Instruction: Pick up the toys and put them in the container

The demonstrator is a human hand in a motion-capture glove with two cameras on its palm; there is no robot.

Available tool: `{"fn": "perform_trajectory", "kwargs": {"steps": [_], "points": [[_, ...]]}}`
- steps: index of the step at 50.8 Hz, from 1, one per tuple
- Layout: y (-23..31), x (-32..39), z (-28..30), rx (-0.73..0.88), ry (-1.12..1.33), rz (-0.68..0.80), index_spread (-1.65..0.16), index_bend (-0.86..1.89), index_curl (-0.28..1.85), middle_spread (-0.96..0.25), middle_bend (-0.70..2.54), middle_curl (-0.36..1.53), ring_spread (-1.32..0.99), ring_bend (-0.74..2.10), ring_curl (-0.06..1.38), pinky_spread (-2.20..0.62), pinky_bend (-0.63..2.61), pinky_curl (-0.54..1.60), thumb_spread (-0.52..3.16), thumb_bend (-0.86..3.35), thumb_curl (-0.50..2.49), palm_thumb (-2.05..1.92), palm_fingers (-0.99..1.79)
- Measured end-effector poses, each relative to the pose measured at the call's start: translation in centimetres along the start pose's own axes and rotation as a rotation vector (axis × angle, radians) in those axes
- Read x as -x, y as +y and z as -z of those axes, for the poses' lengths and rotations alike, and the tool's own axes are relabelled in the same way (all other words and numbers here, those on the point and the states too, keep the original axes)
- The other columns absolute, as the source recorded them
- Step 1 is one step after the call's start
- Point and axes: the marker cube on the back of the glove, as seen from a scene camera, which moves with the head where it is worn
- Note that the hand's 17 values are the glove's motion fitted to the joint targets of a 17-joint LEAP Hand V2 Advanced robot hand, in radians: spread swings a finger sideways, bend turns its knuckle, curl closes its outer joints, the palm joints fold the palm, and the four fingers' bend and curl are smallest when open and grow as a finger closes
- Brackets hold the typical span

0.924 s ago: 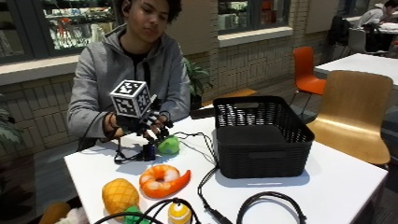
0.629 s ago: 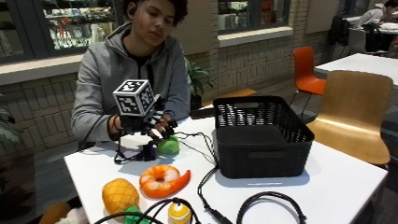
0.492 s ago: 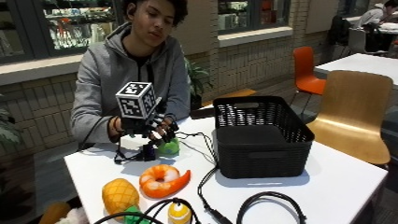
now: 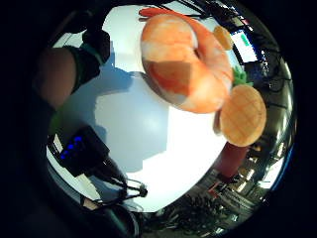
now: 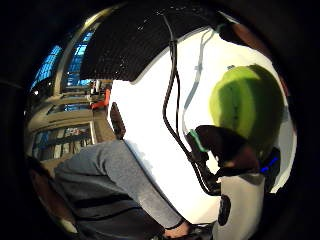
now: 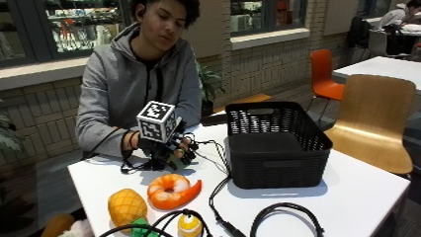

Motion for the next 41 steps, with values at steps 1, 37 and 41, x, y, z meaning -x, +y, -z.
{"fn": "perform_trajectory", "kwargs": {"steps": [1,37,41], "points": [[-0.1,0.1,-0.1,-0.005,-0.003,0.002,-0.28,0.18,0.25,0.0,0.17,0.22,-0.2,0.49,0.19,-0.1,0.95,0.39,1.44,0.28,0.22,0.19,0.18],[-2.4,2.6,-1.3,-0.148,0.137,0.023,-0.23,0.35,0.49,-0.19,0.32,0.37,-0.35,0.99,0.4,-0.38,1.04,0.46,1.32,0.5,0.56,0.7,0.86],[-2.2,2.5,-0.4,-0.159,0.109,0.019,-0.23,0.38,0.53,-0.22,0.36,0.41,-0.37,1.02,0.43,-0.39,1.06,0.47,1.24,0.48,0.61,0.71,0.85]]}}
